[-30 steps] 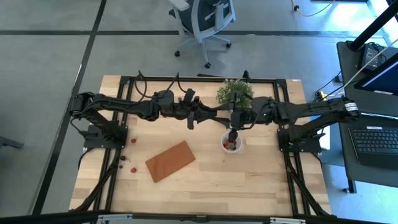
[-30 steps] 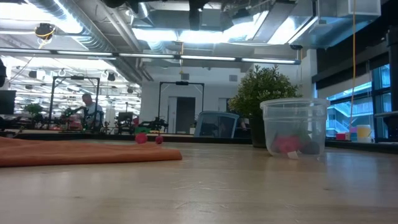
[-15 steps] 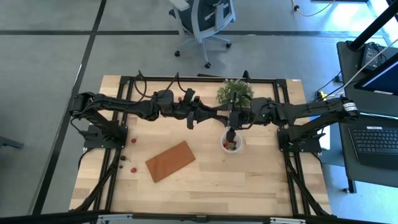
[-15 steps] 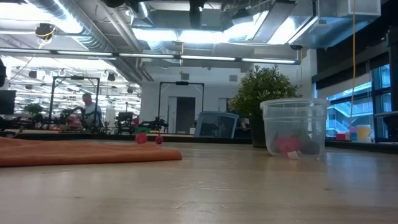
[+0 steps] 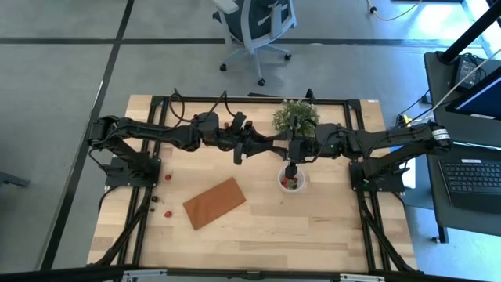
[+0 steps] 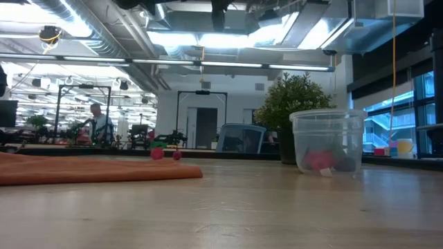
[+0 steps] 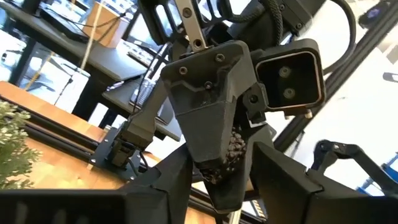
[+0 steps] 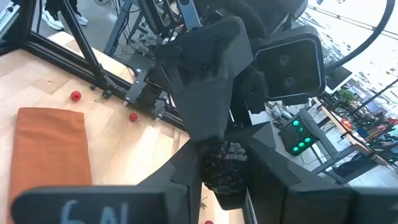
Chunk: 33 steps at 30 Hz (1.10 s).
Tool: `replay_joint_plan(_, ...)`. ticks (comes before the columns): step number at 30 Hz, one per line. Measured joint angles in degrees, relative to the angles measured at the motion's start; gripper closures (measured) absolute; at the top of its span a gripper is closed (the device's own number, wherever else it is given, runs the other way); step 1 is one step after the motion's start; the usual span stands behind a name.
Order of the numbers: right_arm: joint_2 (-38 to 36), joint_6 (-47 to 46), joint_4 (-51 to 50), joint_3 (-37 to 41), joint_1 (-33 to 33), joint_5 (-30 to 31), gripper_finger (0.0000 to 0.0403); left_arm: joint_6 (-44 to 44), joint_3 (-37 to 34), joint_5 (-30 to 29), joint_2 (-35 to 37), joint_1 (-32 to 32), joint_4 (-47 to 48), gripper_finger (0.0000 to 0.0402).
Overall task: Pick and placing Produce into tupperware
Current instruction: Put the blackberry into the transparent container
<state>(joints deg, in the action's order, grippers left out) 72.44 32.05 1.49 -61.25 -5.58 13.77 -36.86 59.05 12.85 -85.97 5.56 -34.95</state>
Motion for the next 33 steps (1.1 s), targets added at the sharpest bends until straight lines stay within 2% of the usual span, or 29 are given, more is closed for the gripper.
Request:
replay_joint_plan(8, -0.1, 0.0, -2.7, 0.1, 0.0, 0.0, 0.0305, 1.8, 0.2, 2.9, 0.1, 0.0, 3.5, 0.0150)
replay_joint_plan(11, -0.6, -1.0, -6.6, 0.1, 0.0, 0.2, 0.0305, 1.6, 0.2, 3.3, 0.3, 0.5, 6.2, 0.0130)
replay_joint_plan(25, -2.5, -20.2, -28.8, 0.2, 0.0, 0.1, 0.0305, 1.5, 0.2, 3.2, 0.6, 5.7, 26.0, 0.0122)
replay_joint_plan(33, -0.5, -35.2, -36.7, 0.1, 0.1, -4.0, 0.0305, 4.4, 0.2, 2.9, 0.6, 8.7, 34.1, 0.0122)
